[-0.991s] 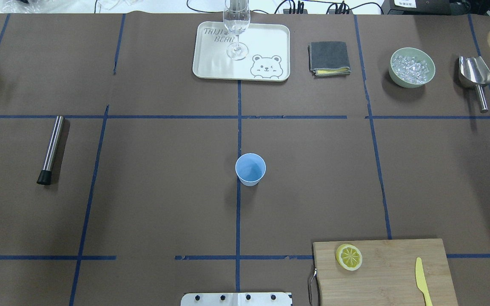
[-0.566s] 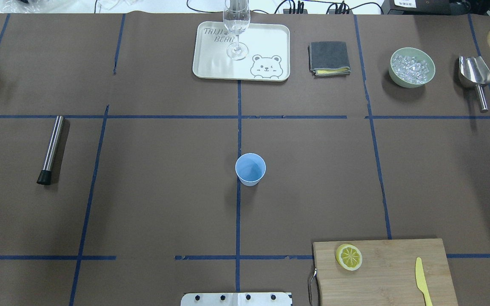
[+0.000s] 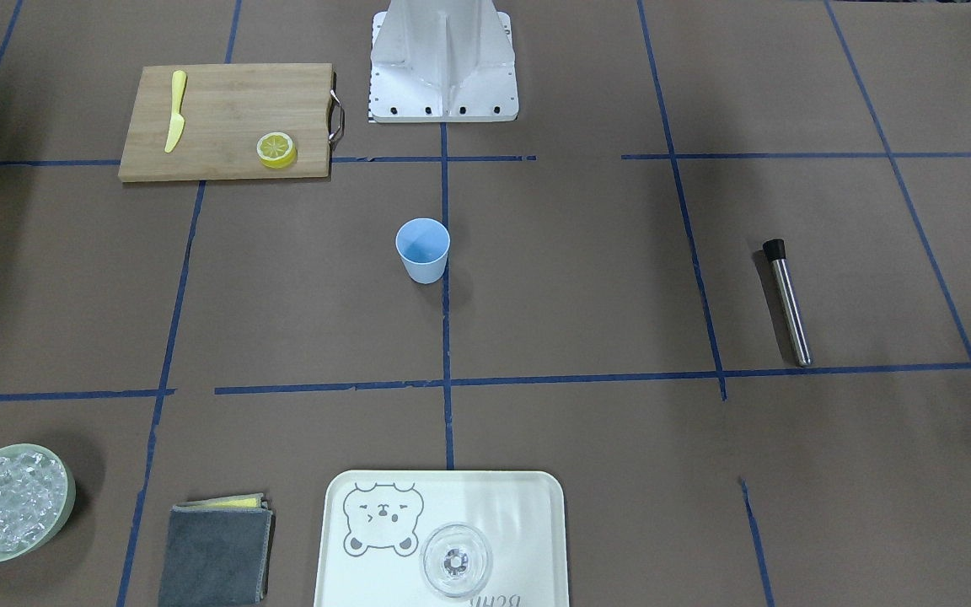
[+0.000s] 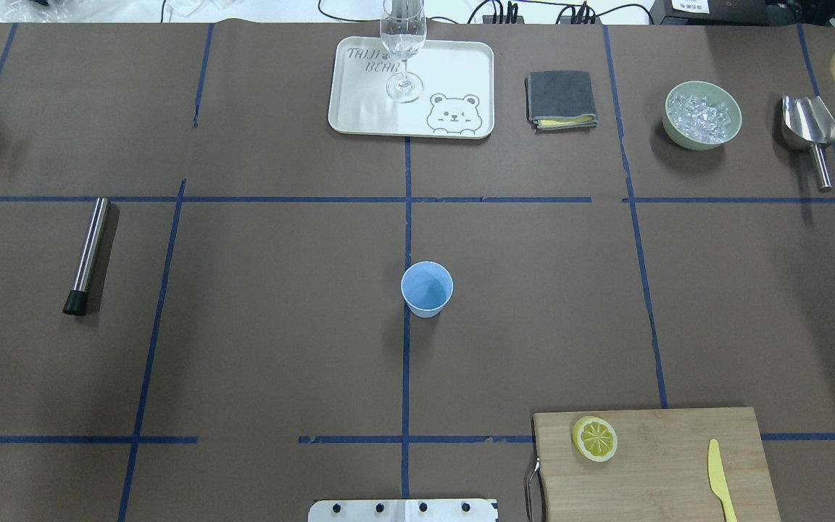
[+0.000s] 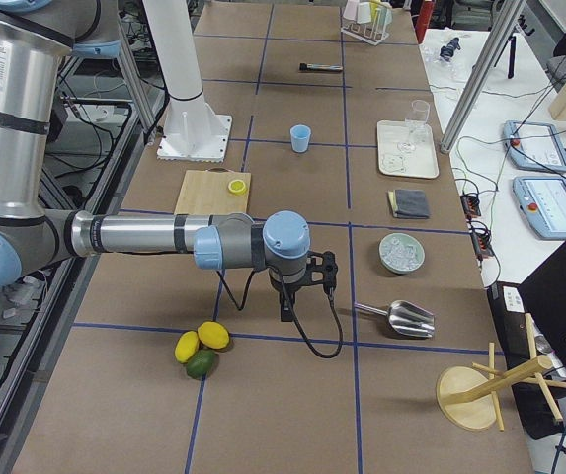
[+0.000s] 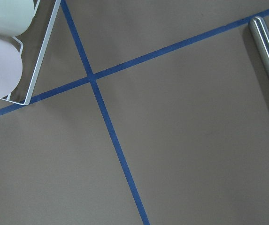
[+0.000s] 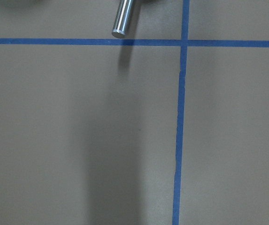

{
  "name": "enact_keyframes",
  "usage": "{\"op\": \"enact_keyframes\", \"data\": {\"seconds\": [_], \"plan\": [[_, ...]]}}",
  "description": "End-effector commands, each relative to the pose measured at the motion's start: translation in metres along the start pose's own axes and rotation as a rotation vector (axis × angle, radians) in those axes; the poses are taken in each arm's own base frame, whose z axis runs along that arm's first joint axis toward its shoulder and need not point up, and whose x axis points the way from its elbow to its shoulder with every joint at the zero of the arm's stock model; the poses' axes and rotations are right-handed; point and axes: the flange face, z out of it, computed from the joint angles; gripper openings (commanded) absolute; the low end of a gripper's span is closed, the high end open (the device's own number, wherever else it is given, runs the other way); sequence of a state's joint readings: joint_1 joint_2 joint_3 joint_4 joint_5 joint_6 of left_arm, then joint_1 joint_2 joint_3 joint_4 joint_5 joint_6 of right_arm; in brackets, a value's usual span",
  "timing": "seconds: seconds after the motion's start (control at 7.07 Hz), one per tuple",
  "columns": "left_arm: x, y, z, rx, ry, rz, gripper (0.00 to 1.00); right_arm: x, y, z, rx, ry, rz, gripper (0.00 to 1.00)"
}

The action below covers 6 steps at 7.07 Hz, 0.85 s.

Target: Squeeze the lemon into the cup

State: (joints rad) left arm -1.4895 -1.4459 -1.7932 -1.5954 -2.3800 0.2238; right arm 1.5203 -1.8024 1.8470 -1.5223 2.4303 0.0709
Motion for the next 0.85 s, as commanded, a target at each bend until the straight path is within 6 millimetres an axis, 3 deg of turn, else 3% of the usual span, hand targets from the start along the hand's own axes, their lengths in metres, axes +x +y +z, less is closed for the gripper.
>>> {"op": "enact_keyframes", "data": {"seconds": [0.0, 0.28, 0.42, 0.57, 0.71], "plan": [[0.000, 0.000, 0.001, -0.001, 0.004, -0.001, 1.00, 0.002, 0.001, 0.002, -0.006, -0.002, 0.006, 1.00], [-0.001, 0.000, 0.001, -0.001, 0.003, -0.006, 1.00, 0.001, 0.000, 0.002, -0.005, -0.011, 0.007, 1.00], [0.002, -0.001, -0.002, 0.004, 0.003, -0.002, 1.00, -0.026, -0.003, -0.001, 0.004, -0.090, -0.057, 1.00], [0.003, -0.001, -0.002, 0.006, 0.004, -0.001, 1.00, -0.058, -0.006, 0.009, 0.024, -0.150, -0.167, 1.00], [0.004, -0.001, -0.003, 0.008, 0.005, 0.001, 1.00, -0.088, -0.006, 0.027, -0.001, -0.167, -0.077, 1.00]]}}
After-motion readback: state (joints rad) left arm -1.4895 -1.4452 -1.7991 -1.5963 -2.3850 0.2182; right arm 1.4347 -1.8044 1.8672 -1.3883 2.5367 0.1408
